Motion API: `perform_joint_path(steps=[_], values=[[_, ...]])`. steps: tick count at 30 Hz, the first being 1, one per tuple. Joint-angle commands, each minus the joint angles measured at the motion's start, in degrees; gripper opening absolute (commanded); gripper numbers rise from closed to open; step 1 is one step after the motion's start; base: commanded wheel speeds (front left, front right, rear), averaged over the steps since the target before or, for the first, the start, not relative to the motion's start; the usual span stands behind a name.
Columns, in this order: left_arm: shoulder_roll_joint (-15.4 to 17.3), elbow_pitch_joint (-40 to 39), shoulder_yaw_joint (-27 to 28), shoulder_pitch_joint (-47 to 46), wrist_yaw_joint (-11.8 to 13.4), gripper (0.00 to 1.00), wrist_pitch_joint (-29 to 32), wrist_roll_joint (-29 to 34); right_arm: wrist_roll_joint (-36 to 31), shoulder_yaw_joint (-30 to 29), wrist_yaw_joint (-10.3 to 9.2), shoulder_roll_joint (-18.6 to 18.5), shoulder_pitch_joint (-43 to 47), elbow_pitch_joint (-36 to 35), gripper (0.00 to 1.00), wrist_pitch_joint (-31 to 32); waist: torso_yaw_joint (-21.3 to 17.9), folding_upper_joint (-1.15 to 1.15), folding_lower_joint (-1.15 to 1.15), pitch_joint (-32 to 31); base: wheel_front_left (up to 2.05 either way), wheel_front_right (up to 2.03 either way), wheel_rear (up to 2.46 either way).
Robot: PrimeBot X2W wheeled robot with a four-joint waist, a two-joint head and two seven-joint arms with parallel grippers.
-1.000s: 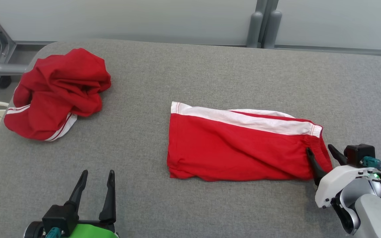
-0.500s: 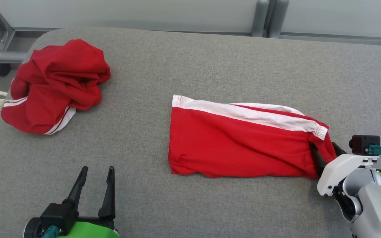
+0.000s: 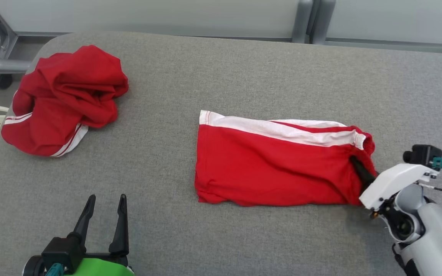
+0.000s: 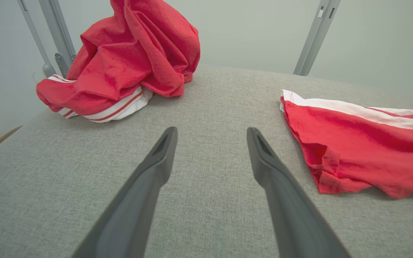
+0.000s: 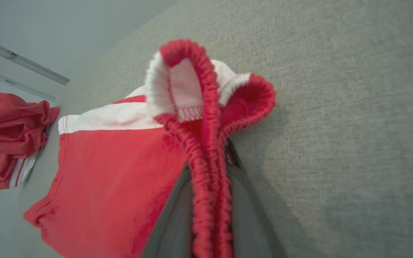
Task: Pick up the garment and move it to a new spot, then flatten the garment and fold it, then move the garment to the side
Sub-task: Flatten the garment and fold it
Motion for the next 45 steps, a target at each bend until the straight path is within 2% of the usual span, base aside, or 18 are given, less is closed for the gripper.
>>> perform_joint_path(steps=[1, 4, 10, 15, 18, 21, 23, 29, 32, 34, 40, 41, 43, 44, 45], values=[[-0.19, 0.32, 0.50, 0.78, -0.49, 1.00, -0.18, 0.64, 2.85, -1.08, 0.03, -2.06, 0.74, -1.09, 0.00, 0.55, -0.70, 0.67, 0.00, -0.67, 0.00, 0.00, 0.00], [-0.25, 0.53, 0.90, 1.01, -0.81, 1.00, -0.18, 0.86, 5.65, -2.41, 0.03, -3.62, 1.42, -1.90, 0.00, 1.46, -1.20, 0.67, 0.00, -1.15, 0.00, 0.00, 0.00], [-0.44, 1.46, 1.40, 1.78, -1.69, 1.00, -0.18, 0.83, 10.39, -9.02, 0.03, -10.53, 5.17, -1.51, 0.00, 5.50, -2.37, 0.67, 0.00, -2.68, 0.00, 0.00, 0.00], [-0.16, 2.15, 1.09, 2.45, -2.22, 1.00, -0.18, 1.00, 8.45, -16.88, 0.03, -17.23, 8.21, 1.34, 0.00, 7.64, -2.76, 0.67, 0.00, -3.37, 0.00, 0.00, 0.00], [-0.19, 2.17, 1.13, 2.41, -2.44, 1.00, -0.18, 1.08, 6.42, -20.52, 0.04, -17.44, 6.90, 1.32, 0.00, 9.14, -2.84, 0.67, 0.00, -3.56, 0.00, 0.00, 0.00], [-0.45, 2.30, 1.12, 2.36, -2.55, 1.00, -0.18, 1.36, 4.73, -19.93, 0.04, -15.74, 5.40, -3.05, 0.00, 13.26, -2.87, 0.67, 0.00, -3.74, 0.00, 0.00, 0.00], [-0.67, 2.55, 0.82, 2.32, -2.53, 1.00, -0.19, 1.52, 3.35, -18.60, 0.03, -13.31, 4.56, -6.76, 0.00, 15.72, -3.00, 0.67, 0.00, -3.77, 0.00, 0.00, 0.00], [-1.04, 3.19, -0.33, 1.07, -2.63, 1.00, -0.19, 2.04, -5.11, -13.29, 0.03, -2.20, 0.78, -13.16, 0.00, 19.74, -3.29, 0.67, 0.00, -2.94, 0.00, 0.00, 0.00], [-0.62, 3.76, -0.73, 0.26, -2.62, 1.00, -0.18, 2.17, -10.38, -11.80, 0.03, 3.57, -1.70, -12.41, 0.00, 19.09, -3.43, 0.67, 0.00, -2.14, 0.00, 0.00, 0.00], [-0.38, 4.00, -1.17, -0.48, -2.64, 1.00, -0.19, 2.21, -13.31, -11.20, 0.03, 5.95, -3.47, -10.67, 0.00, 18.13, -3.51, 0.67, 0.00, -1.51, 0.00, 0.00, 0.00], [0.12, 4.39, -2.36, -2.41, -2.66, 1.00, -0.19, 1.42, -19.05, -9.16, 0.04, 8.28, -7.48, -3.70, 0.02, 14.36, -3.02, 0.67, 0.00, -0.20, 0.00, 0.00, 0.00], [0.12, 4.36, -2.34, -2.63, -2.66, 1.00, -0.18, 1.30, -19.25, -8.64, 0.03, 8.34, -7.86, -2.89, 0.26, 14.09, -3.03, 0.67, 0.00, -0.01, 0.00, 0.00, 0.00], [0.04, 4.40, -2.06, -2.78, -2.67, 1.00, -0.19, 1.13, -19.35, -6.93, 0.03, 8.41, -8.39, -1.78, 0.49, 13.62, -3.16, 0.67, 0.00, 0.28, 0.00, 0.00, 0.00], [0.01, 4.43, -1.98, -2.74, -2.67, 1.00, -0.18, 1.02, -19.19, -5.96, 0.03, 8.43, -8.58, -1.31, 1.00, 13.47, -3.30, 0.67, 0.00, 0.42, 0.00, 0.00, 0.00], [-0.01, 4.52, -1.99, -2.71, -2.67, 1.00, -0.18, 0.89, -18.98, -4.77, 0.03, 8.42, -8.75, -1.11, 1.00, 13.08, -3.46, 0.67, 0.00, 0.49, 0.00, 0.00, 0.00]])
